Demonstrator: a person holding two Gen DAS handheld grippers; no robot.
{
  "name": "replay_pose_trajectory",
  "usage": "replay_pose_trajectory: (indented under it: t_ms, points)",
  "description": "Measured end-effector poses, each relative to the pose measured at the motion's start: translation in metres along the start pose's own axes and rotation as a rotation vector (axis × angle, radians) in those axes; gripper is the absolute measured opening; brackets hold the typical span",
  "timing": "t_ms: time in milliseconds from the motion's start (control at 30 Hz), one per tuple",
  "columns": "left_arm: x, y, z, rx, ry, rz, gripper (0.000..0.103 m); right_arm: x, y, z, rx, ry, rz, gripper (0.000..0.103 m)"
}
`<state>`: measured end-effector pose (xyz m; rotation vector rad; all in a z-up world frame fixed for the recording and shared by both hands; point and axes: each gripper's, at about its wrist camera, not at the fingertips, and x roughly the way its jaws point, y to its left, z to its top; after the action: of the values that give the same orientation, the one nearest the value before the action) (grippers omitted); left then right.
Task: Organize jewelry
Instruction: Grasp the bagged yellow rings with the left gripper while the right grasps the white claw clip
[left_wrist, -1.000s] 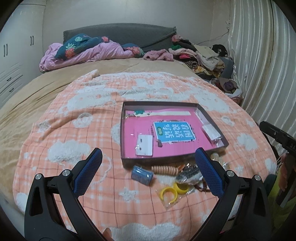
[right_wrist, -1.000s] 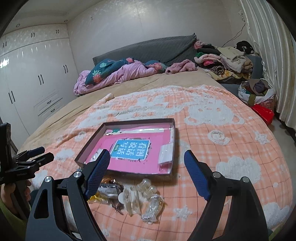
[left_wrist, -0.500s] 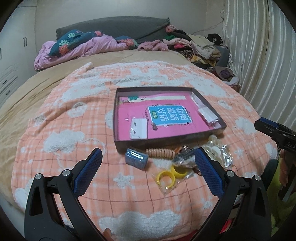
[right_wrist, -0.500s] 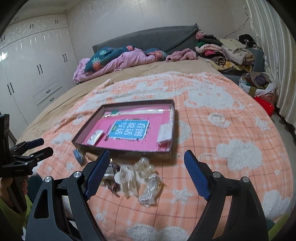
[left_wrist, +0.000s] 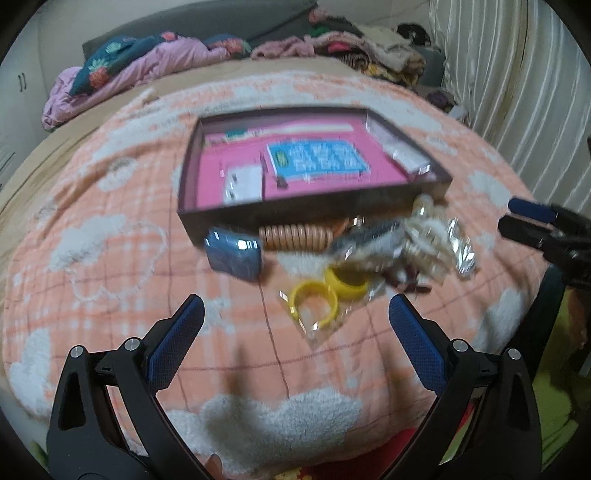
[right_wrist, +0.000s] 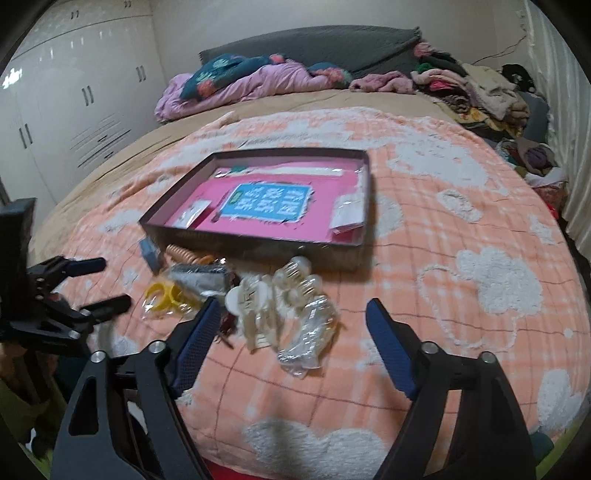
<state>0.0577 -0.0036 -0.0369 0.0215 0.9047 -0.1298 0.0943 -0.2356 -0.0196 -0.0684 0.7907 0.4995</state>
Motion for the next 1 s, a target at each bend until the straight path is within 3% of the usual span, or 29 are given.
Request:
replay_pose_trajectory:
  t_ms: [200, 467, 533, 667, 800, 1000]
  points:
    - [0.015, -0.004, -0.008, 0.027, 0.029, -0.007, 0.094, 0.015, 0.007, -0.005, -0.021, 0.051, 0.039, 0.065]
    - [0.035, -0.010, -0.003, 0.066, 0.037, -0.019, 0.093, 0.027, 0.011, -0.008, -0.025, 0.085, 0.061, 0.062]
    - [0.041, -0.013, 0.000, 0.076, 0.037, -0.028, 0.091, 0.029, 0.011, -0.008, -0.026, 0.090, 0.065, 0.061]
    - [0.050, -0.018, 0.004, 0.100, 0.030, -0.050, 0.077, 0.035, 0.012, -0.006, -0.027, 0.103, 0.080, 0.055]
    - [0.058, -0.021, 0.008, 0.115, 0.029, -0.061, 0.076, 0.044, 0.017, -0.006, -0.040, 0.127, 0.105, 0.046]
    - [0.060, -0.022, 0.007, 0.126, 0.026, -0.075, 0.073, 0.063, 0.024, -0.003, -0.065, 0.157, 0.100, 0.042]
